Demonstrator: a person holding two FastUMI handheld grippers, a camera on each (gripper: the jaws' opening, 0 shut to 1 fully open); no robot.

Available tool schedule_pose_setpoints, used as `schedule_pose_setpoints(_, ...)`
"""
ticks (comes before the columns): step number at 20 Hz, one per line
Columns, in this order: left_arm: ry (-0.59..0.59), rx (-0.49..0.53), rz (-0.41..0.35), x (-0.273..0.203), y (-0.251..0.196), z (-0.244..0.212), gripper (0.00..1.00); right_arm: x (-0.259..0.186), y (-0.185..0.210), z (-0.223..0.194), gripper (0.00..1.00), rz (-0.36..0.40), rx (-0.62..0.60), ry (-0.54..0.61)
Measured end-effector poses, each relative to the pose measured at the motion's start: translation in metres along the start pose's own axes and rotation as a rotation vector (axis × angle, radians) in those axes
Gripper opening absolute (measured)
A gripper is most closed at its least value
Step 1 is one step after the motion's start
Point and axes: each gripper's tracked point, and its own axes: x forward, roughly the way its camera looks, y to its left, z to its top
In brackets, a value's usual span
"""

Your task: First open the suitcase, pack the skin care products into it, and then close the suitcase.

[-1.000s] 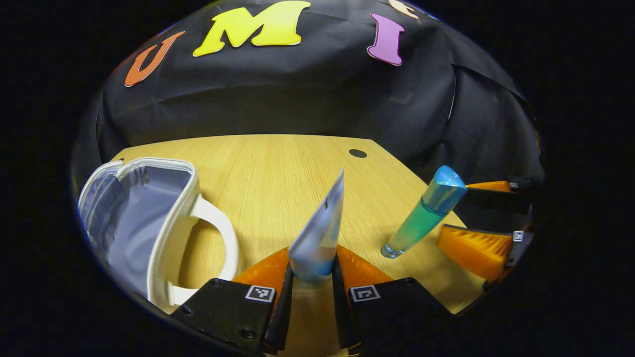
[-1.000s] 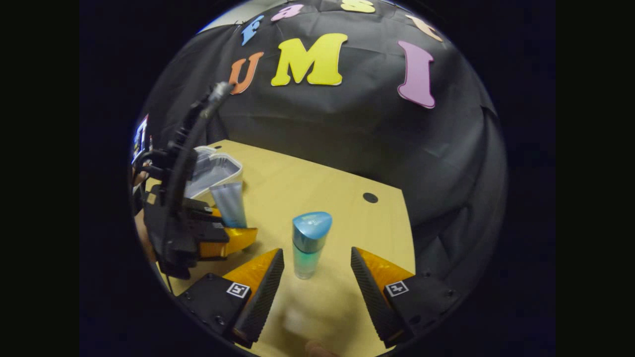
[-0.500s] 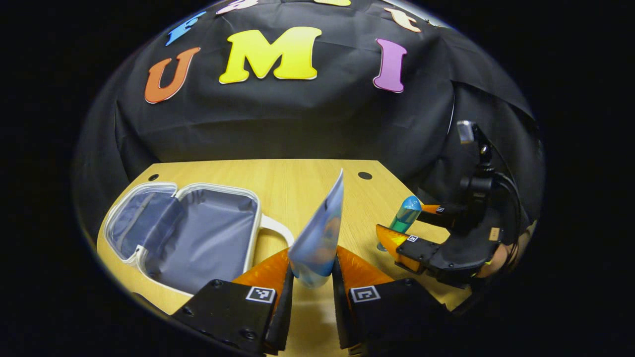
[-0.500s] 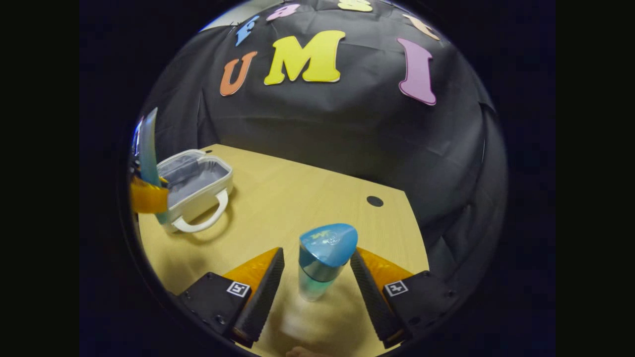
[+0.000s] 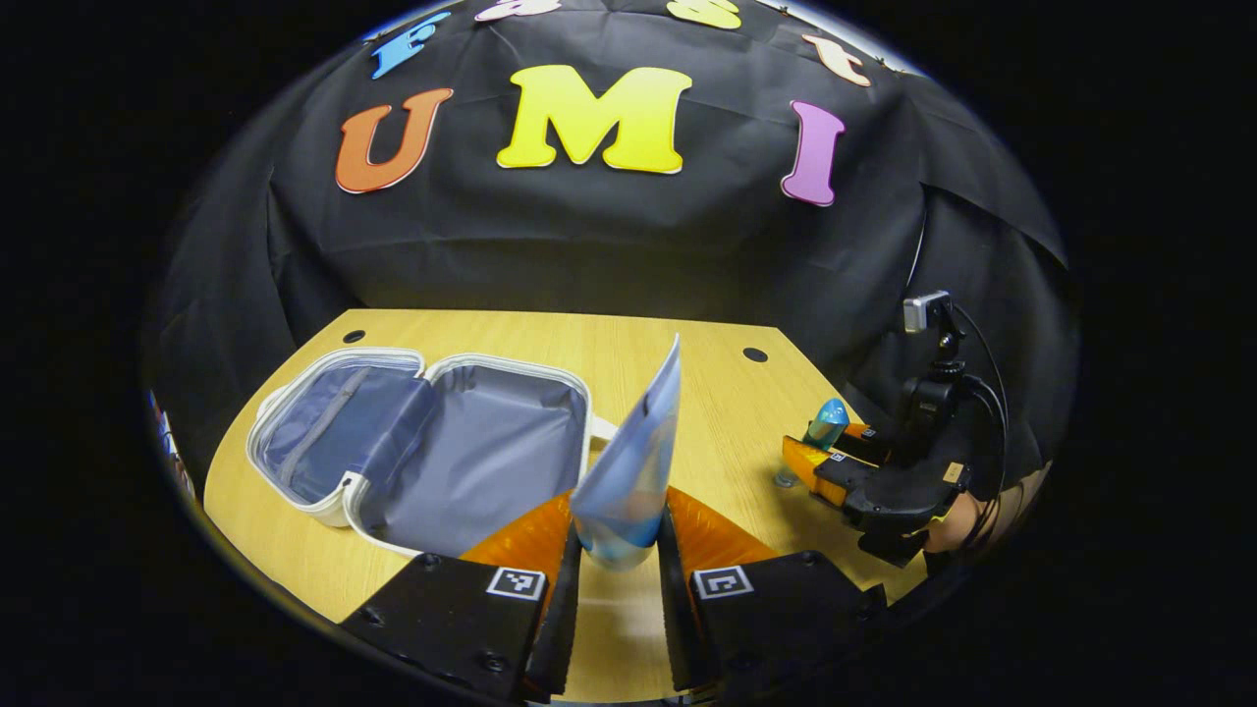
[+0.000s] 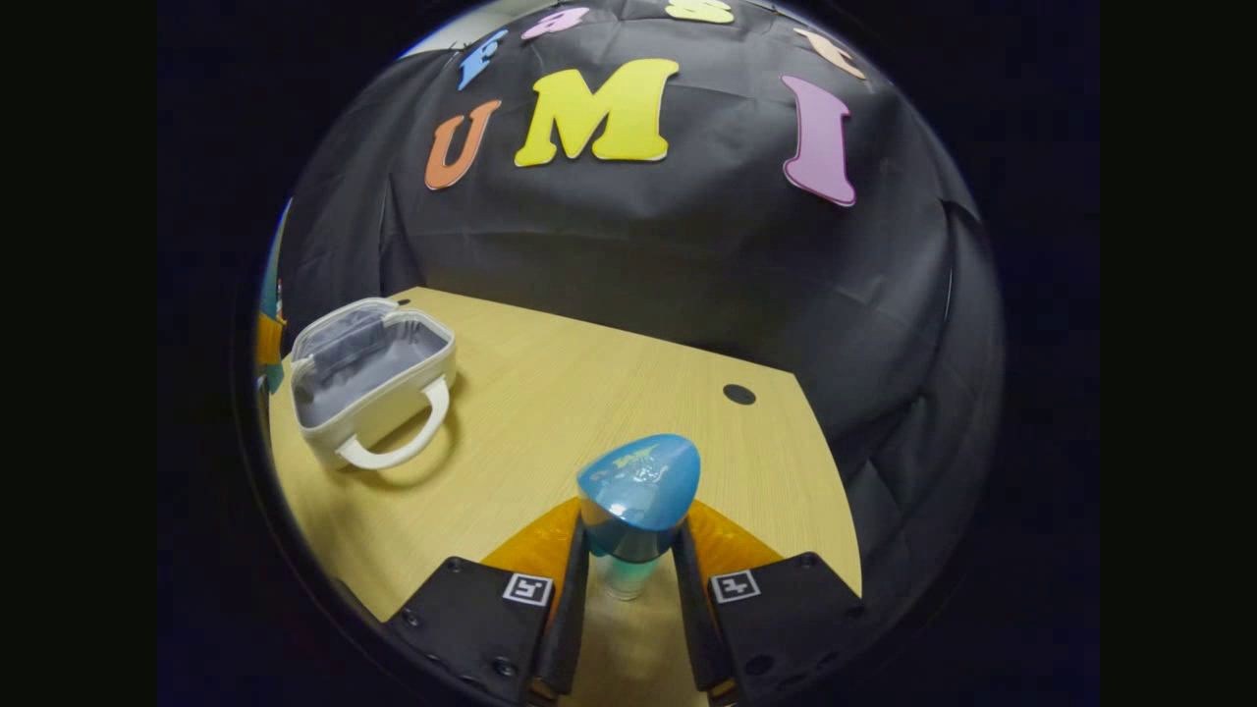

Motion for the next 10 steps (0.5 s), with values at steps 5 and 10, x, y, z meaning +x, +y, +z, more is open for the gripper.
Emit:
schedule_pose_setpoints(5, -0.013, -0.023, 0.001, -0.017, 0.045, 0.016, 0.41, -0.056, 0.010, 0.030, 0.41, -0.011, 0.057, 0.014)
schedule_pose_setpoints(10, 0.088, 0.031, 0.040, 0.019, 0.111, 0.006, 0.41, -0.112, 0.039, 0.066, 0.41, -0.007, 0.086, -0.001)
